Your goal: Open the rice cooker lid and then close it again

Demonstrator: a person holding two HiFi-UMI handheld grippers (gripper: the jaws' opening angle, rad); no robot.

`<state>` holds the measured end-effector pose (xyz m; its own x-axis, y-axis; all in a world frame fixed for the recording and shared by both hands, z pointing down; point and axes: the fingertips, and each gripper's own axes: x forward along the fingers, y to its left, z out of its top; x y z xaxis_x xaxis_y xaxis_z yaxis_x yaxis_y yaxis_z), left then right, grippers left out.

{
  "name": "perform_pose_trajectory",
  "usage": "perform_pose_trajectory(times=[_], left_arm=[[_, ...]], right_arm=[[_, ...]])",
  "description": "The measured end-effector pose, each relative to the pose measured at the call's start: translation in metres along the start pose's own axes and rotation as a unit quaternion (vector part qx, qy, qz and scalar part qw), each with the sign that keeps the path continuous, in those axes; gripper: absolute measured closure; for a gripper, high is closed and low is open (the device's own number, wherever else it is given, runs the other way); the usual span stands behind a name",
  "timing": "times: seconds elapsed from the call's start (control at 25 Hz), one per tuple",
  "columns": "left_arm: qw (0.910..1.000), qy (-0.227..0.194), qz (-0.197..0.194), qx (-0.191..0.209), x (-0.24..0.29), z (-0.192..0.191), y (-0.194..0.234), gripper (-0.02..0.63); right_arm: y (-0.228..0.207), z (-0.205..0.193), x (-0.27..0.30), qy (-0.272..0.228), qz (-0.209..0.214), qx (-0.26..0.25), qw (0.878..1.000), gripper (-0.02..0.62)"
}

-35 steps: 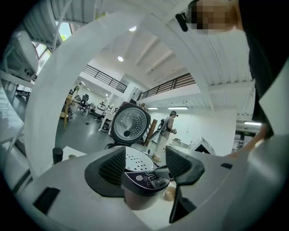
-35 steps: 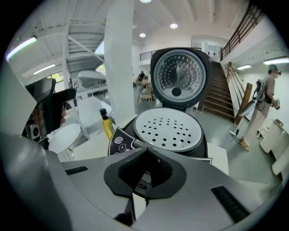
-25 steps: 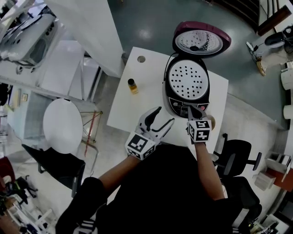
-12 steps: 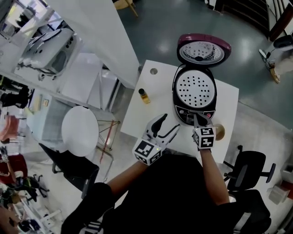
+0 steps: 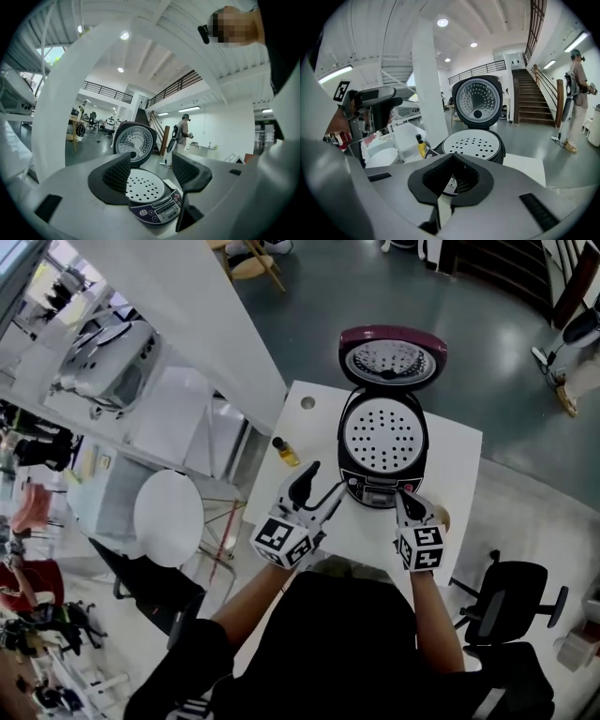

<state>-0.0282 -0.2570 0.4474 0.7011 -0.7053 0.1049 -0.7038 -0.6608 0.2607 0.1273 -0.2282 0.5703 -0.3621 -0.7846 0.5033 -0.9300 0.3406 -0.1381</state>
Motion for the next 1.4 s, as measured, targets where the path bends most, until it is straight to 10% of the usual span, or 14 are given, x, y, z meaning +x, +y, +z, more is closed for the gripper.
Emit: perform_pose_trajectory(times=[0.44,1.4], left_arm=[[0.9978,-0.01,-0.062,0.02,0.064,0.067,0.015,0.353],[0.9795,0.006,-0.189,0.068,0.208,0.153,0.085,0.353]], right_arm=[[0.016,0.01,-0.005,-0.019,0.047,0.004,0.999,0.596],[0.0,0.049,0.04,-0.012,-0.052,0.009,0.999,0.595]])
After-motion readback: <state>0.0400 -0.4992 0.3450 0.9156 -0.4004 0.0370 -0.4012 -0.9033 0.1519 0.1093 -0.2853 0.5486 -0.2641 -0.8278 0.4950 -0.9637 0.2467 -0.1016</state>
